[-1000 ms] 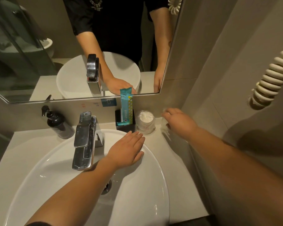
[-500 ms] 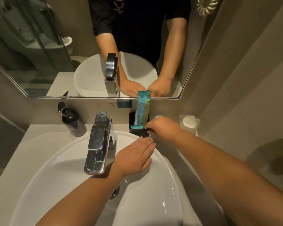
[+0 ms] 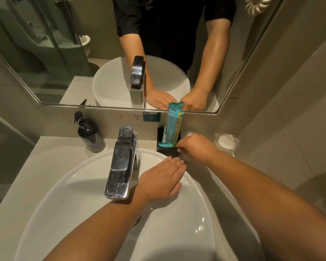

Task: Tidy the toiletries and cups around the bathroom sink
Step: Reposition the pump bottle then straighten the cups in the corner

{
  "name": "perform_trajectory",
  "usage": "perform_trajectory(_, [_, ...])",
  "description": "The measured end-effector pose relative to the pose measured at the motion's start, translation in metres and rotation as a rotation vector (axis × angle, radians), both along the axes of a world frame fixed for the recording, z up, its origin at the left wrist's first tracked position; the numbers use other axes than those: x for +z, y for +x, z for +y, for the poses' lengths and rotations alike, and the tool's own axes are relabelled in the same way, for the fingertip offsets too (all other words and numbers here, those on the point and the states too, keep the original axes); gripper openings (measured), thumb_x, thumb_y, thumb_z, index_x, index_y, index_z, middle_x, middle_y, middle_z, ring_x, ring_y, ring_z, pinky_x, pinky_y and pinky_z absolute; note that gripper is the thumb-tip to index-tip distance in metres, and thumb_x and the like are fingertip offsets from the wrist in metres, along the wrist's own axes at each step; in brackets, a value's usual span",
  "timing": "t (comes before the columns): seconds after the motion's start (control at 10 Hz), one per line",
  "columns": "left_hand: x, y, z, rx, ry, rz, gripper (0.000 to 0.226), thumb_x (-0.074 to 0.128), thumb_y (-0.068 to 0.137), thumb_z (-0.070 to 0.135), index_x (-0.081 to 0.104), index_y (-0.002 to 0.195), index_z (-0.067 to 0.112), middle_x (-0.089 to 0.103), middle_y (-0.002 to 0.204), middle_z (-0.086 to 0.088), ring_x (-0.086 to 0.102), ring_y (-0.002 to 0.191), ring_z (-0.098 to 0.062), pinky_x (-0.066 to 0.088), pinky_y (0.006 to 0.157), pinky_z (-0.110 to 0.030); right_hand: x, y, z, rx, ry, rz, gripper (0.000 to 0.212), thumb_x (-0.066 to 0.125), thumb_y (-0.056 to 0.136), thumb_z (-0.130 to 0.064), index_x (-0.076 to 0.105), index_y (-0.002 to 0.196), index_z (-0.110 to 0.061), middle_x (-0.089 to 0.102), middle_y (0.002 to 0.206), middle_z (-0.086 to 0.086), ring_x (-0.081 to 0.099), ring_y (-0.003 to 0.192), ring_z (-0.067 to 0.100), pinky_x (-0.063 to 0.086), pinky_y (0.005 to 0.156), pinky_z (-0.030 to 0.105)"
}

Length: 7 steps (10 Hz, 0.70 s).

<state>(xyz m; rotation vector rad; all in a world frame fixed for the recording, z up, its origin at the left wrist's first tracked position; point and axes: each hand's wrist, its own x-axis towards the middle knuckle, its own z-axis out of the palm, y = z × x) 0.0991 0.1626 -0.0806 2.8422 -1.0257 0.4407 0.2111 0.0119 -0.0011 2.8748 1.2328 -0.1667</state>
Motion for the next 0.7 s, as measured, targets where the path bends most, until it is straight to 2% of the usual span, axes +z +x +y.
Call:
perform_trajectory(0.3, [0.001, 0.0, 0.0, -0.002, -0.006, 0.013, 0.052, 0.043, 0.094, 0.036, 0.049, 0.135, 0.004, 0.054, 0.135, -0.016, 0.049, 0.127, -0.032, 0.033, 0.113, -0.044, -0.002, -0.002, -0.002, -0.025, 0.004, -0.026, 0.025, 0.048, 0.096, -0.026, 0.068, 0.105, -0.015, 0.07, 0.101, 0.007, 0.063, 0.093, 0.027, 0.041, 0.07, 0.03])
perform_trajectory(0.4, [0.001, 0.0, 0.001, -0.002, 0.006, 0.015, 0.053, 0.042, 0.095, 0.036, 0.048, 0.135, 0.004, 0.054, 0.135, -0.017, 0.048, 0.127, -0.032, 0.033, 0.113, -0.044, -0.001, -0.003, -0.001, -0.026, 0.006, -0.028, 0.026, 0.048, 0.096, -0.027, 0.068, 0.108, -0.015, 0.069, 0.103, 0.007, 0.064, 0.095, 0.027, 0.038, 0.069, 0.029])
perform_trajectory(0.7, [0.008, -0.001, 0.0, 0.031, 0.028, 0.059, 0.053, 0.041, 0.095, 0.036, 0.049, 0.135, 0.004, 0.054, 0.136, -0.016, 0.049, 0.128, -0.03, 0.033, 0.113, -0.043, 0.017, -0.015, -0.007, -0.058, 0.018, -0.01, 0.03, 0.049, 0.097, -0.028, 0.063, 0.12, -0.015, 0.069, 0.112, 0.009, 0.064, 0.101, 0.03, 0.051, 0.081, 0.037])
